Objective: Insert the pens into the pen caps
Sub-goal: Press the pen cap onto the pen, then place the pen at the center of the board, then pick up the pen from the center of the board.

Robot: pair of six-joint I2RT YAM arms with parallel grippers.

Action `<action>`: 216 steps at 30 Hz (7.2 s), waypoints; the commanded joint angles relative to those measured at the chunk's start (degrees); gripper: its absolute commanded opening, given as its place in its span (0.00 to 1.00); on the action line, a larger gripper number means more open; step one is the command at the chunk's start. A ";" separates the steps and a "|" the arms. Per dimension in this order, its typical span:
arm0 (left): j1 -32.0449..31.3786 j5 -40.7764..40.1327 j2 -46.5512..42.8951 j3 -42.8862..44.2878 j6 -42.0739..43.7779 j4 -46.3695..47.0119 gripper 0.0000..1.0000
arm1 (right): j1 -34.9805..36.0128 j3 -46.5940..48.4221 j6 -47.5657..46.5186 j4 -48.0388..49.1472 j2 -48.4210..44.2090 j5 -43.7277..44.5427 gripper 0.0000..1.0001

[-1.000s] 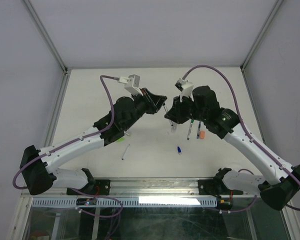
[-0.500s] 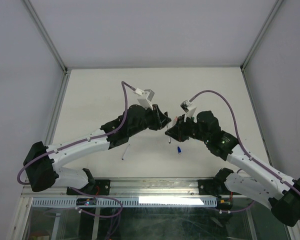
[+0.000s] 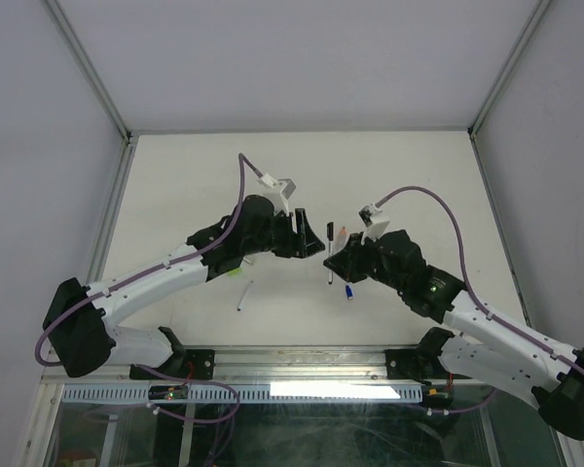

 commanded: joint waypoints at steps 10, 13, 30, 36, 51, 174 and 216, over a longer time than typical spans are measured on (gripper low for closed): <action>12.42 -1.96 -10.22 4.42 10.35 -13.80 0.60 | -3.26 13.94 12.13 -23.92 13.73 22.70 0.00; 13.05 -4.55 -11.34 4.47 12.95 -16.61 0.60 | -6.03 17.11 11.80 -25.93 19.07 22.63 0.01; 13.71 -14.83 -16.36 -5.54 12.81 -18.17 0.62 | -14.33 22.28 13.78 -26.36 37.98 20.65 0.06; 13.71 -13.26 -16.81 -6.48 13.33 -17.41 0.62 | -15.68 23.85 14.38 -25.25 42.05 20.80 0.07; 13.72 -13.56 -15.34 -6.07 13.84 -17.25 0.62 | -17.75 30.03 11.96 -28.03 52.53 21.90 0.15; 6.17 -7.67 12.68 1.19 -10.21 -5.33 0.16 | -0.90 -7.33 17.73 16.20 12.59 -2.00 0.51; 2.93 -14.93 7.70 -1.58 -11.86 -10.38 0.40 | 2.99 -5.52 20.95 19.71 23.65 3.53 0.00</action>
